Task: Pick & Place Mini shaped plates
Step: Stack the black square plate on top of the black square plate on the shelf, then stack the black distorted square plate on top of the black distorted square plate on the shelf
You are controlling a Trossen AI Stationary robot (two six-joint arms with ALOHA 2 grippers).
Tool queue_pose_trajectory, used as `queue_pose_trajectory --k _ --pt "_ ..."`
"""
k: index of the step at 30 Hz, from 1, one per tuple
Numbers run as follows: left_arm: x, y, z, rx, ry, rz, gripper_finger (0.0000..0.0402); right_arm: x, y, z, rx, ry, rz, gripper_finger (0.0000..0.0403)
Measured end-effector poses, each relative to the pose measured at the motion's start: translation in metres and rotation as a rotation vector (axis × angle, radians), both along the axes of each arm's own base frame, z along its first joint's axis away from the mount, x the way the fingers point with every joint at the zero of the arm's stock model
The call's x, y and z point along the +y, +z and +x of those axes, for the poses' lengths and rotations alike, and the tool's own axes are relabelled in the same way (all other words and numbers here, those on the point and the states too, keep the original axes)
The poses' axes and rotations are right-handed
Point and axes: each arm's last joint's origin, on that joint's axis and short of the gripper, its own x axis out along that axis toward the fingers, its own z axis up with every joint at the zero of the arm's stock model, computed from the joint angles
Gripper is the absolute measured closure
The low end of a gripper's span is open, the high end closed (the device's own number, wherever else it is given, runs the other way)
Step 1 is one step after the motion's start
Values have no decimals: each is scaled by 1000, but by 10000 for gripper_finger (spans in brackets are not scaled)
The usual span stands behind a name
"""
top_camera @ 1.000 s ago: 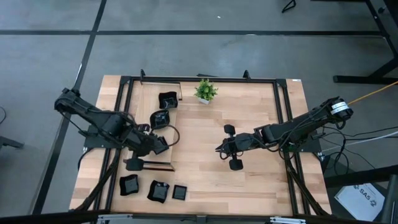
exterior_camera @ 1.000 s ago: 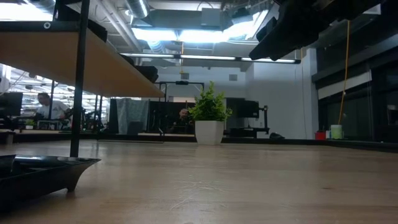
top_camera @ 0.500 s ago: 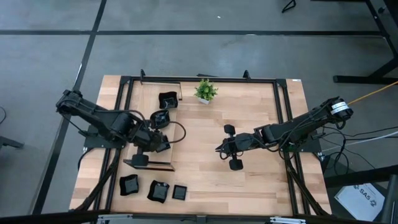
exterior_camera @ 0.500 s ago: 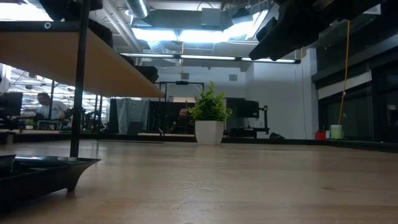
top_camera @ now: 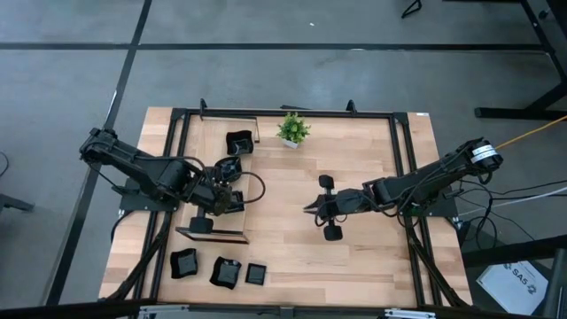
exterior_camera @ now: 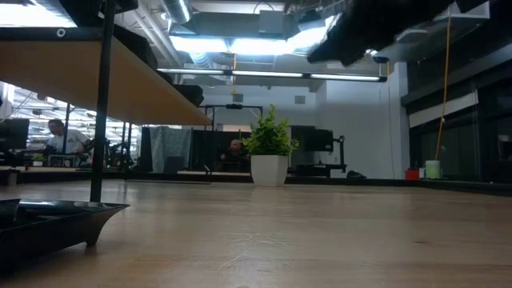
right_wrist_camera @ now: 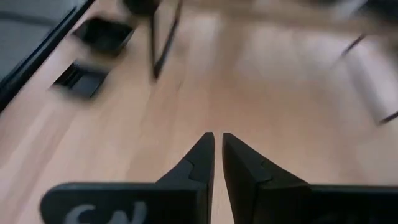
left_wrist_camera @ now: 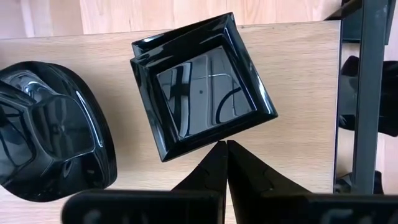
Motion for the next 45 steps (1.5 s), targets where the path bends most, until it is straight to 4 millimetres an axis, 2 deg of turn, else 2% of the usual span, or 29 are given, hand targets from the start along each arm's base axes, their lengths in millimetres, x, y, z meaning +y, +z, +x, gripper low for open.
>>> queue_pose_trajectory --k 5,8,12,17,22,25,29,33,37,41,45 --pt "0 0 0 -2 1 -1 398 -6 13 17 -214 -22 -102 370" --pt "0 0 0 -5 2 -2 398 -16 9 32 -288 -16 -77 370" --pt "0 0 1 -13 8 14 398 -25 -5 65 -258 -31 -71 370" --pt "0 0 1 -14 9 17 398 -22 -17 110 -218 15 -104 370" --pt "0 0 1 -14 9 17 398 -23 -16 133 -144 19 -128 370" --pt "0 6 1 -28 0 0 398 -24 -13 133 -69 20 -138 370" --pt "1 24 -9 -119 -25 -4 398 -25 -1 122 -36 23 -140 370" --pt "4 45 -33 -310 -30 18 398 -27 1 106 14 12 -118 370" --pt "10 61 -60 -527 -36 -37 398 -30 -3 91 17 -8 -79 370" --pt "18 57 -82 -684 -56 -102 398 -30 -10 78 11 -24 -26 370" --pt "26 38 -98 -815 -47 -171 398 -23 -20 72 23 -17 -1 370"
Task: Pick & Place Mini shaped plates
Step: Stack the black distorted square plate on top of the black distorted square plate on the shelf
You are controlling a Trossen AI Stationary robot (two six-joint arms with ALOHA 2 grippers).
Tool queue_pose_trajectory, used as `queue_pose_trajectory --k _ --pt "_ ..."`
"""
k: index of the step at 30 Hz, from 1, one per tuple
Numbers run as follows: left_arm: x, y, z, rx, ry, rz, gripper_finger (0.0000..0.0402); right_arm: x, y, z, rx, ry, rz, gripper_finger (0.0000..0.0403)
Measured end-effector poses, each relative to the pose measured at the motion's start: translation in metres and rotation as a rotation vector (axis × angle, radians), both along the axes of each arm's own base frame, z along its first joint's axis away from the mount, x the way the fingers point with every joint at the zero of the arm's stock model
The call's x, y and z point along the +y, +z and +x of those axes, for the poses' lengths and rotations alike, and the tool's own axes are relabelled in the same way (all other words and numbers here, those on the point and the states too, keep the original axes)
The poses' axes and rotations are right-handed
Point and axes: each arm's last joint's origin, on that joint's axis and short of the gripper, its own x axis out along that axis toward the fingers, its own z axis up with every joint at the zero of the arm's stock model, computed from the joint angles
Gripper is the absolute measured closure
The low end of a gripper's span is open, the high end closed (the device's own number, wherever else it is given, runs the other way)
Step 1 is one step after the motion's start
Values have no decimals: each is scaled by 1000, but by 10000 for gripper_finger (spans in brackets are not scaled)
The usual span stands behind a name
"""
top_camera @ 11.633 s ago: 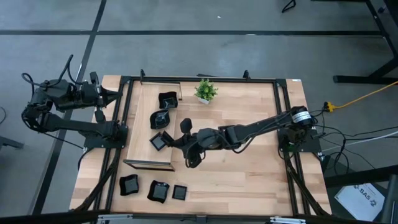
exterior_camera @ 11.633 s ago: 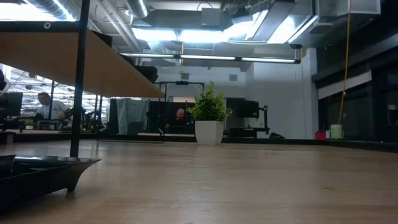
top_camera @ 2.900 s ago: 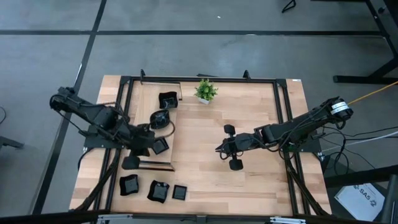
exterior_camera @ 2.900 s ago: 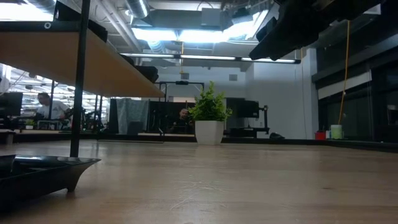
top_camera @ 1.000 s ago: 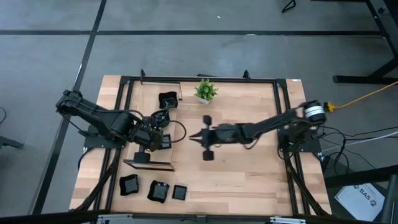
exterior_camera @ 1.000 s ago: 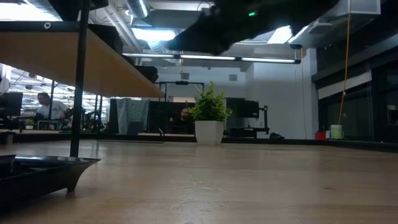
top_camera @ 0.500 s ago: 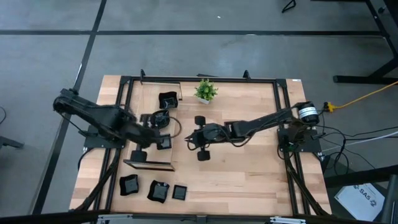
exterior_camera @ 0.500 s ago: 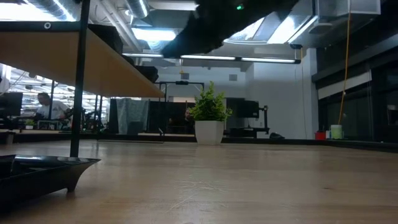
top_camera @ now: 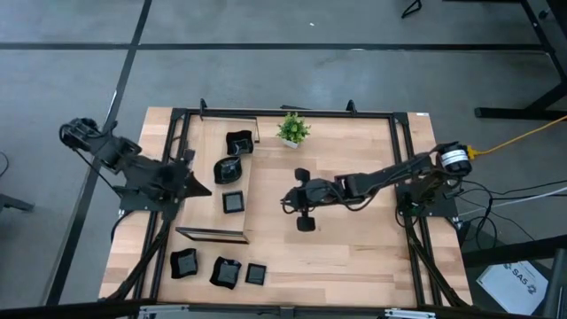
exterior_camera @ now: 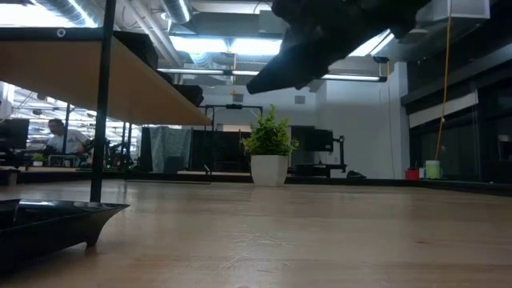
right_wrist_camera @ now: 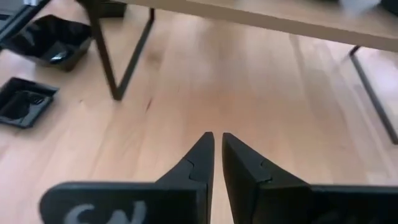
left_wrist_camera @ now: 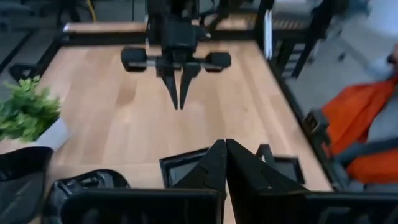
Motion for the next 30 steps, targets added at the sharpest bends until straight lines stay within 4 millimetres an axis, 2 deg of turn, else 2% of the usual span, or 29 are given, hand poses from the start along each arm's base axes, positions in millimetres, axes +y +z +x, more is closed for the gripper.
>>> queue_pose_trajectory --k 4,9,13,15,18,24,30 --pt "7 -23 -13 -97 -16 -75 398 7 -1 -3 17 32 15 370" --pt "13 -47 -27 -111 -25 -218 398 12 1 -16 126 133 37 370" --pt "18 -49 -35 -148 -31 -267 398 14 5 -32 233 244 99 370" --pt "19 -49 -38 -167 -40 -253 398 15 7 -41 217 275 118 370" --pt "21 -48 -42 -188 -51 -221 398 13 -2 -63 143 255 161 370" --pt "22 -48 -42 -197 -44 -202 398 7 -20 -120 -41 167 248 370" --pt "23 -48 -42 -201 -26 -198 398 -1 -30 -166 -217 180 231 370"
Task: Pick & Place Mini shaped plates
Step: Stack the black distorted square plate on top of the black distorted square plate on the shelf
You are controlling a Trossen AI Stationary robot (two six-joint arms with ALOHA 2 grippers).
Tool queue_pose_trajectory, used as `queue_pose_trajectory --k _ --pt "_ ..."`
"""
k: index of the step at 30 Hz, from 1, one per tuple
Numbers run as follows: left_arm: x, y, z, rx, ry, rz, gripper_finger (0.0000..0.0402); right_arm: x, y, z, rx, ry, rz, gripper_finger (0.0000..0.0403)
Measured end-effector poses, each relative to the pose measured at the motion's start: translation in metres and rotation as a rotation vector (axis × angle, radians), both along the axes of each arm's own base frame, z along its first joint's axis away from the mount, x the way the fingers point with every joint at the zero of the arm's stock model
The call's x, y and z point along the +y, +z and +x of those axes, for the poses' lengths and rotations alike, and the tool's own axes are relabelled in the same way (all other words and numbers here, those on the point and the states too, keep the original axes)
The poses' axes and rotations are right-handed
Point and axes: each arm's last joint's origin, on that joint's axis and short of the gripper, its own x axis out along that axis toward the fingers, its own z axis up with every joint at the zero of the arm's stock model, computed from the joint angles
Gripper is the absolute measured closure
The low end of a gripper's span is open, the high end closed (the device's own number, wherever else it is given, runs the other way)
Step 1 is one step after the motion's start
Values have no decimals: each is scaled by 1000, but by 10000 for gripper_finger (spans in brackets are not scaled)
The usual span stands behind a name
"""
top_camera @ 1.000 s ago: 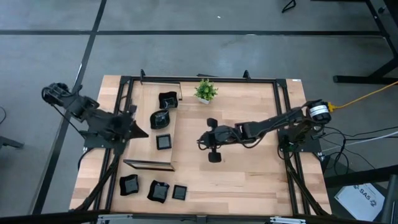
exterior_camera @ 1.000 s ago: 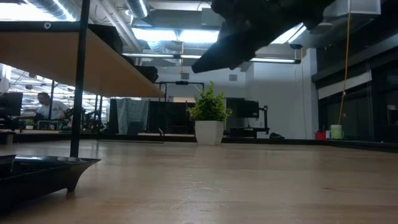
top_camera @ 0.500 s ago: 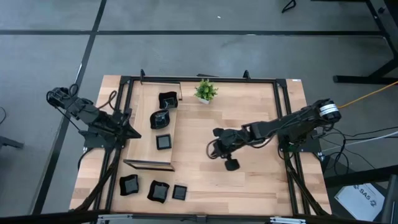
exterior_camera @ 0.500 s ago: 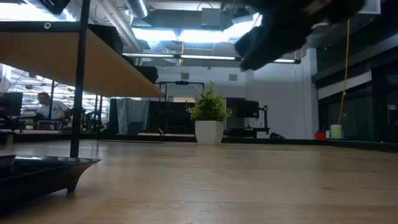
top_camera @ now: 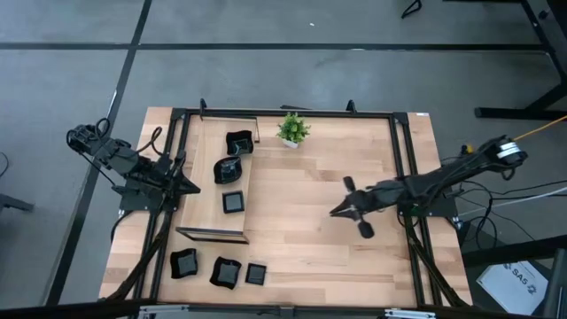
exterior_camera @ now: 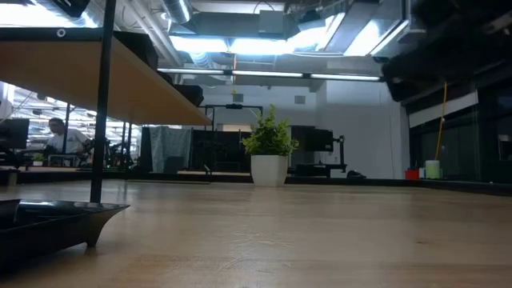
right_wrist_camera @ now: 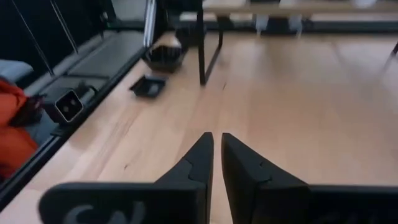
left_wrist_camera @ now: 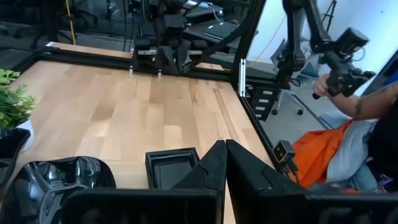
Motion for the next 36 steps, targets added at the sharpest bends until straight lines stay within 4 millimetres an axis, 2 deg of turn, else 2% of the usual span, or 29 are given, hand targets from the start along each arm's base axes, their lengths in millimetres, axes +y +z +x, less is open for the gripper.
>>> queue_pose_trajectory --k 6,11,17,23,36 --pt "1 0 0 -2 22 -1 398 -15 -13 -31 -170 -17 -11 371" --pt "1 0 0 -2 24 0 398 -27 -28 -50 -218 -33 -4 390" --pt "1 0 0 -5 27 -1 398 -34 -20 -58 -276 -12 -35 391" --pt "1 0 0 -7 46 -1 398 -44 -23 -67 -241 -101 -104 391" --pt "1 0 0 -6 46 0 398 -58 -21 -85 -290 -222 -205 392"
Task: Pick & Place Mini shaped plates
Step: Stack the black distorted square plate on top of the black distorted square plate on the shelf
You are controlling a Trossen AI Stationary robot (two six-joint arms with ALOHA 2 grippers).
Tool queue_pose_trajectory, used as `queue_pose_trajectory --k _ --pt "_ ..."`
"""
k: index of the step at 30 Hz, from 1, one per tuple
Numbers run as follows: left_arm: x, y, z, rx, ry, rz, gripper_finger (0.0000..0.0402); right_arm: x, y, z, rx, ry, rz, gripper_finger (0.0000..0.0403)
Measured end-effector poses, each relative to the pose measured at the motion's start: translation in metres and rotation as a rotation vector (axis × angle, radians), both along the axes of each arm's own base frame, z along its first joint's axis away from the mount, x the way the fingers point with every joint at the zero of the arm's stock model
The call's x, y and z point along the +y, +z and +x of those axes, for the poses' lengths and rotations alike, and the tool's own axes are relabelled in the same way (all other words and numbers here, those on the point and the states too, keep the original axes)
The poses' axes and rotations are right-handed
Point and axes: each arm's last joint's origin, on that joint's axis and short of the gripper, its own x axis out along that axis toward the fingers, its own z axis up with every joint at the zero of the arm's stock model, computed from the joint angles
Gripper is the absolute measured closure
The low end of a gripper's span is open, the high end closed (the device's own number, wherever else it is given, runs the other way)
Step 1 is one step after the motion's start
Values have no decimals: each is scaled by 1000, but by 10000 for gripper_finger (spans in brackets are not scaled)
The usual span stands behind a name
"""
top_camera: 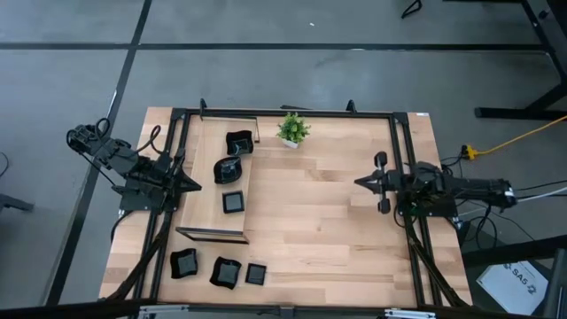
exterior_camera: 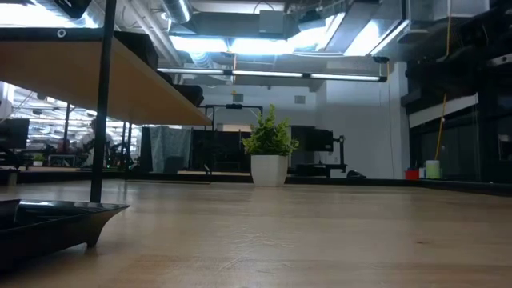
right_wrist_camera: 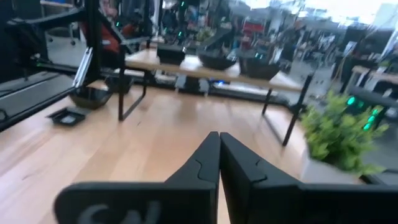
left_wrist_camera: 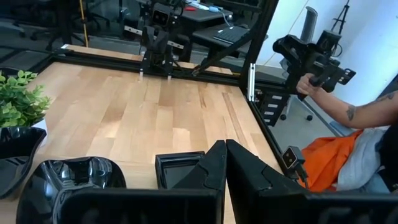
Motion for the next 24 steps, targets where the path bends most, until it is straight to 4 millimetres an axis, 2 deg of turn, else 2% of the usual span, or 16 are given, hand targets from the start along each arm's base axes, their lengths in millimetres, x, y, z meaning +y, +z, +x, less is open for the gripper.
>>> queue_pose_trajectory --k 4,13,20,24 --pt "0 0 0 2 2 -10 398 -2 2 -2 -22 -22 -39 399" --pt "0 0 0 7 1 -24 398 -9 2 -2 -20 -94 -64 388" --pt "-1 0 0 10 -20 -28 398 -10 2 -2 -19 -99 -47 399" --pt "-2 0 2 2 -31 -3 398 -10 2 -2 -25 -99 20 382"
